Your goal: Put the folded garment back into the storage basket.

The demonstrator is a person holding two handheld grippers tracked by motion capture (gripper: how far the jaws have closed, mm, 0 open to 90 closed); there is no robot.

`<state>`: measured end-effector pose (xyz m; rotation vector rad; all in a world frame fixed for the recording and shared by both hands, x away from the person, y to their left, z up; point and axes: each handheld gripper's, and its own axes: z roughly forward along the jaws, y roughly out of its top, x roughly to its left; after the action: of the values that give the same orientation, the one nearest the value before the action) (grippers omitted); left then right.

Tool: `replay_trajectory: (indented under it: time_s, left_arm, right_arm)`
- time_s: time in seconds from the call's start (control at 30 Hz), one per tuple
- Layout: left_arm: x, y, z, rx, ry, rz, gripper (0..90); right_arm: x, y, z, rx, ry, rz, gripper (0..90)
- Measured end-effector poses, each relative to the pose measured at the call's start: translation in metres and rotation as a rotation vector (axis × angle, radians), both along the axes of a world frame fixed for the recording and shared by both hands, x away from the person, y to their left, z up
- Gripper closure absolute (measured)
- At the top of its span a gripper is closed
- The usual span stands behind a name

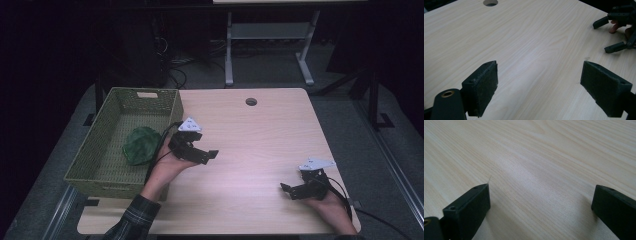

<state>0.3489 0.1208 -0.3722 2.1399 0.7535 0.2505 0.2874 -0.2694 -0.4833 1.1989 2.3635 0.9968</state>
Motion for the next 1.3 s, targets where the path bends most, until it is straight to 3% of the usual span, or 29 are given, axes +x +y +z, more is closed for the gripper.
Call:
replay_trajectory:
  time_s: [0.37,0.87,1.1,1.3]
  left_arm:
    - [-0.007,-0.025,-0.035,0.057,0.026,-0.039,13.9]
    - [-0.01,-0.031,-0.075,0.096,0.02,-0.03,13.9]
    - [-0.011,-0.037,-0.1,0.159,0.032,-0.031,13.9]
    - [-0.016,-0.036,-0.107,0.111,-0.017,-0.03,12.7]
  right_arm:
    - [0.0,0.0,0.0,-0.002,-0.002,0.002,1.7]
    - [0.0,0.0,0.0,-0.002,-0.002,0.003,1.7]
    - [0.0,0.0,0.0,-0.002,-0.002,0.003,1.7]
    - [0.0,0.0,0.0,-0.002,-0.002,0.003,1.7]
